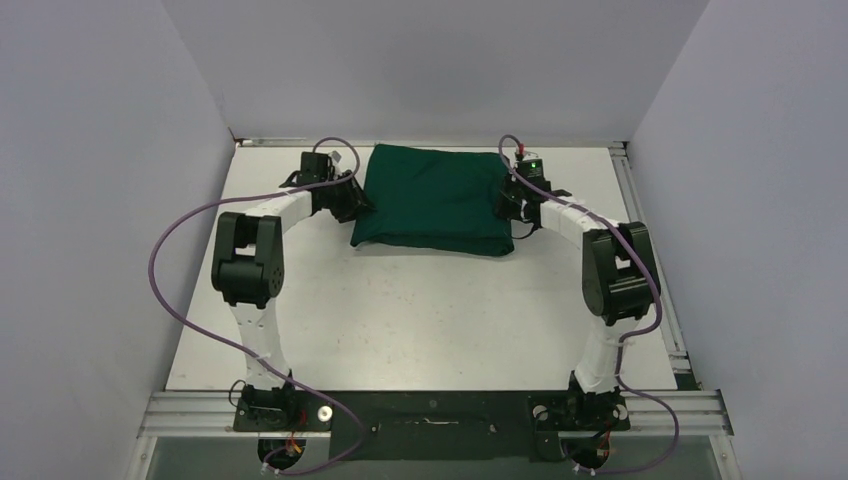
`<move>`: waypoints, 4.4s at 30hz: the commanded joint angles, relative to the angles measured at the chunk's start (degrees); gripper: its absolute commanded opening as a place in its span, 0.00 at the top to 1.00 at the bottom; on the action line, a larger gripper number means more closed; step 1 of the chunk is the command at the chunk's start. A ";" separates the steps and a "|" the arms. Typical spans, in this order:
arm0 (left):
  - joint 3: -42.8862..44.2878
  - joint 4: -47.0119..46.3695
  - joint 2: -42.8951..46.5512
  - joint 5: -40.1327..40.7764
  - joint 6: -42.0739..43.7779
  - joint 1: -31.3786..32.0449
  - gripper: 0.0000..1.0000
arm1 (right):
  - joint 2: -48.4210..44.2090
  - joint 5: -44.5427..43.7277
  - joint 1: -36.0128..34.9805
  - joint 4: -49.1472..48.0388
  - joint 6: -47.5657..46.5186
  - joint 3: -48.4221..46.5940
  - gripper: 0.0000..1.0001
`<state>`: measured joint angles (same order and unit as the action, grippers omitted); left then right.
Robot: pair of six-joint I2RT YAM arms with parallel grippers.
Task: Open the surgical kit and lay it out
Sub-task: Move the surgical kit at the center of the board, then open the surgical kit at the center of the board.
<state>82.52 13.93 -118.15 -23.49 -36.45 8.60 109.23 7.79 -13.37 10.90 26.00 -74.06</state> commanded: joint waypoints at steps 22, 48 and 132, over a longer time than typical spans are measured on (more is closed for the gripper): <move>-1.15 -9.88 1.24 -9.32 -5.48 0.99 0.65 | 1.52 2.31 -2.72 -7.78 -0.62 -3.10 0.82; 18.67 17.32 18.51 13.32 23.02 1.82 0.04 | -16.98 -1.68 5.93 20.18 21.48 -4.51 0.18; 55.55 20.64 -23.57 38.37 38.63 45.10 0.41 | -28.35 3.37 28.40 24.55 15.56 12.91 0.23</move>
<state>136.03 36.64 -141.51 14.52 2.15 53.54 82.11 11.60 14.66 36.88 41.78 -60.93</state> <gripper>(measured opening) 0.606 0.771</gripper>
